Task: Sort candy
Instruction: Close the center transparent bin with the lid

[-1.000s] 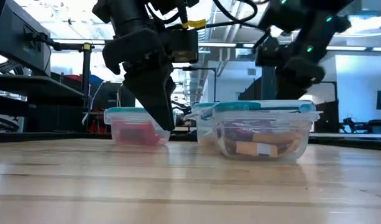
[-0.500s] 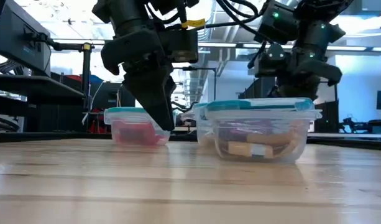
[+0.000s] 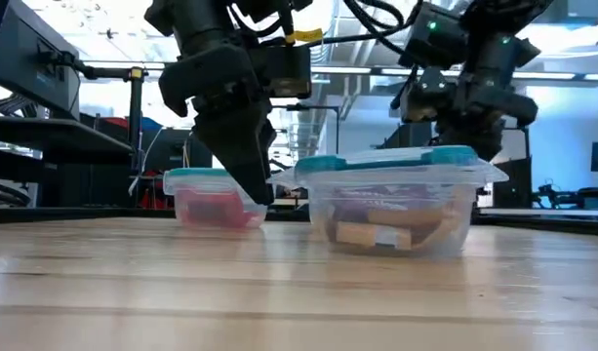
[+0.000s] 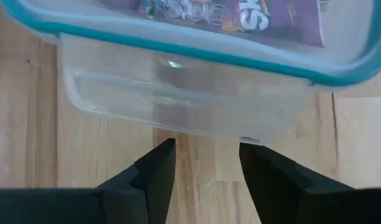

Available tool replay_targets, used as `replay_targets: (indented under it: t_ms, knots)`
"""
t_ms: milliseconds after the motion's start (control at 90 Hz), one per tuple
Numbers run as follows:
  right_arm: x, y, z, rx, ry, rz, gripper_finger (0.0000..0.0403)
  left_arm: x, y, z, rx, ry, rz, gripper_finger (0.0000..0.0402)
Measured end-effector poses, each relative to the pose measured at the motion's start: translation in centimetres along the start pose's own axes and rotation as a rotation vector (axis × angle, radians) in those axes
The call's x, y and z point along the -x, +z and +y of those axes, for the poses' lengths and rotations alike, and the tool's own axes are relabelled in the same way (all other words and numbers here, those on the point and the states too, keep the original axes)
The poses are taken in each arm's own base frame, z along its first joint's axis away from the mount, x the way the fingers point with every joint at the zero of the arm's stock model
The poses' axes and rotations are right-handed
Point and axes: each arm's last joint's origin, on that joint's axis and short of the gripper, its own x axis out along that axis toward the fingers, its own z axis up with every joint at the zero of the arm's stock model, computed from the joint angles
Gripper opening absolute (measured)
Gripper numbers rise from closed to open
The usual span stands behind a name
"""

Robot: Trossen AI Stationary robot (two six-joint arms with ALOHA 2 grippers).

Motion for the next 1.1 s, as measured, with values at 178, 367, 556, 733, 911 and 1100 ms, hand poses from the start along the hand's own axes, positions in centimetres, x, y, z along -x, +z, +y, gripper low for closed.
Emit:
replay_targets:
  t_ms: [178, 367, 556, 733, 911, 1100]
  knots:
    - [0.9, -0.6, 0.8, -0.015, 0.005, 0.028, 0.0, 0.0, -0.1, -0.1, 0.015, -0.001, 0.005, 0.0164]
    - [2.0, -0.6, 1.8, -0.051, -0.056, -0.044, 0.0, 0.0, -0.1, -0.1, 0.017, -0.001, 0.007, 0.0164]
    - [1.5, -0.4, 1.0, -0.128, -0.127, -0.045, 0.0, 0.0, -0.1, -0.1, 0.017, -0.001, 0.008, 0.0164]
    - [1.4, -0.2, 3.5, -0.04, 0.134, -0.052, 0.0, 0.0, -0.1, -0.1, 0.03, 0.0, 0.011, 0.0164]
    - [1.4, -1.0, 2.6, -0.112, -0.104, -0.008, 0.0, 0.0, -0.1, -0.1, 0.031, -0.003, 0.011, 0.0164]
    - [1.4, -0.2, 2.8, -0.119, -0.054, -0.084, 0.0, 0.0, -0.1, -0.1, 0.032, -0.001, 0.01, 0.0164]
